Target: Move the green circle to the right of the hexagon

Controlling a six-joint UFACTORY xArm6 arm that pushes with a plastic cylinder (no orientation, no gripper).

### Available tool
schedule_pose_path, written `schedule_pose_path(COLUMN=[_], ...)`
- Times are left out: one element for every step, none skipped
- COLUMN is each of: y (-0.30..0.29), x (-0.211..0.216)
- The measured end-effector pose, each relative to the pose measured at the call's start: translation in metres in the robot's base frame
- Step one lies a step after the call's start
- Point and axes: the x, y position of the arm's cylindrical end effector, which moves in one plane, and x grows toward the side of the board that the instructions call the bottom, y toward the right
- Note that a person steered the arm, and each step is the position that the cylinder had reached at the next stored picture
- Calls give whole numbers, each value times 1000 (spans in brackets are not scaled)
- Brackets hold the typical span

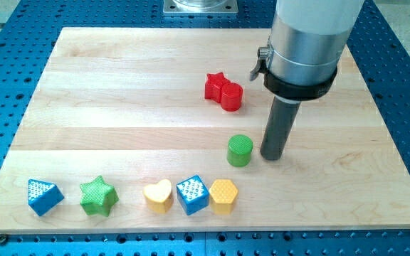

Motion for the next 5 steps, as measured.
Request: schedule_pose_path(y=[-54, -76, -37, -15, 15], x=[-31, -18, 11, 15, 9])
